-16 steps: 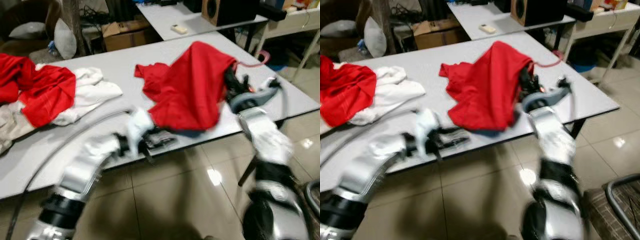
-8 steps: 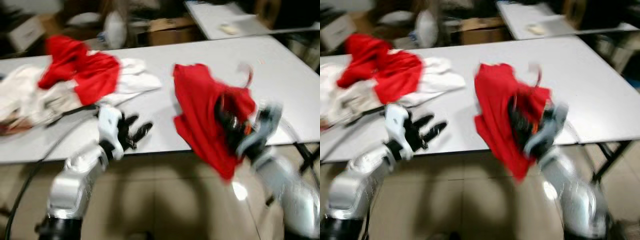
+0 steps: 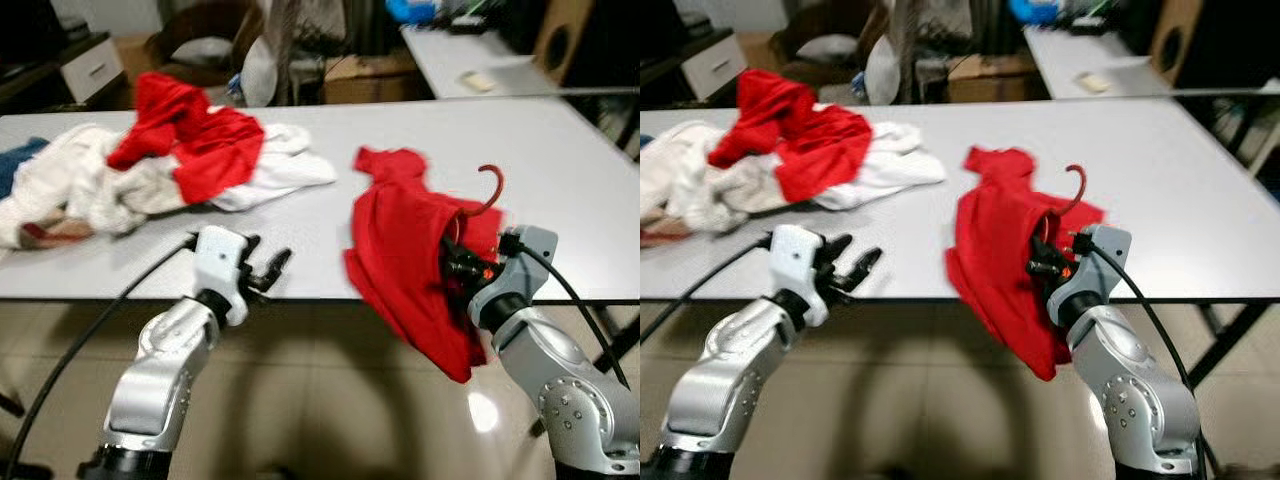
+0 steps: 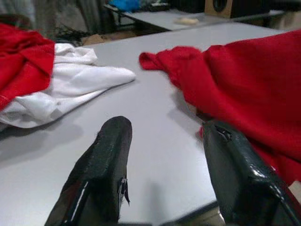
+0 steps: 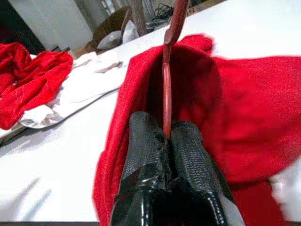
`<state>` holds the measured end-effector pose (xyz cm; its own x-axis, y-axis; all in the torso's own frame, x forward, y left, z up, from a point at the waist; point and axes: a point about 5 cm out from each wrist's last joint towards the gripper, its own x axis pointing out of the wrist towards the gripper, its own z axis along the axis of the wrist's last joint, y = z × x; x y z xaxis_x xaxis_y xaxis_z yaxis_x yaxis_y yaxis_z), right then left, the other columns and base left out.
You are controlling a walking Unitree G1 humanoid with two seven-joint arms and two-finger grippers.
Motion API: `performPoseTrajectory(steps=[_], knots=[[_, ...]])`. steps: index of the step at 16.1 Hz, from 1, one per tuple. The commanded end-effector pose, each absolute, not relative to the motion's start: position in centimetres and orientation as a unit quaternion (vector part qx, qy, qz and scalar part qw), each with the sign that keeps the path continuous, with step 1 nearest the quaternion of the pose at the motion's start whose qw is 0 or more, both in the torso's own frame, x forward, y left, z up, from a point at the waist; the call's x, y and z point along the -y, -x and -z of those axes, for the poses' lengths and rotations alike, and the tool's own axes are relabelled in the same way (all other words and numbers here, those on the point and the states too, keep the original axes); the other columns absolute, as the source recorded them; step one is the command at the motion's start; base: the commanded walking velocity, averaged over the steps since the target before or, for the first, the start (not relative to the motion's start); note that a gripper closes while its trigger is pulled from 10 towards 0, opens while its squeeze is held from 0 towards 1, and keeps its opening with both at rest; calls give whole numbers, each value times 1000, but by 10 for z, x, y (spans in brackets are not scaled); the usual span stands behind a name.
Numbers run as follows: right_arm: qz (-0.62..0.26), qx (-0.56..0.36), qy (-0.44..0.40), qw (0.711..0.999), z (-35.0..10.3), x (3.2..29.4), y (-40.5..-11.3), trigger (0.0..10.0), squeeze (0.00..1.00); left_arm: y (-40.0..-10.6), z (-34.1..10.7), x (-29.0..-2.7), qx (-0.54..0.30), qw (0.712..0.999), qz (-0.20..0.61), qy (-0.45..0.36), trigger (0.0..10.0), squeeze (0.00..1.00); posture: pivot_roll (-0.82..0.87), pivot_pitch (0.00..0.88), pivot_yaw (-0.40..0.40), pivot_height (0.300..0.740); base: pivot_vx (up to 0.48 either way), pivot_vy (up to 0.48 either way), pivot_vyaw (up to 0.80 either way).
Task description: Hang hanger
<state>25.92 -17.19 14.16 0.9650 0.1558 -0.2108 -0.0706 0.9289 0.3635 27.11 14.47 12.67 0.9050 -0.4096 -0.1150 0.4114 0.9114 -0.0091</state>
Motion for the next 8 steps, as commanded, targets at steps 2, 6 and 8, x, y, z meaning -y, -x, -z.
performPoseTrajectory(steps=[2,6,8], knots=[[-90,-107,-149,979,-146,167,-263,10000,0,-265,-133,-147,-47,979,198,-6,10000,0,-115,0,40,740,0,-420,0],[-200,-136,-126,962,-144,151,-250,10000,0,-263,-130,-148,-53,981,188,3,10000,0,-125,0,34,740,0,-211,384],[-218,-143,-89,961,-144,155,-245,10000,0,-268,-128,-147,-61,980,188,-9,10000,0,-169,0,54,740,0,0,800]])
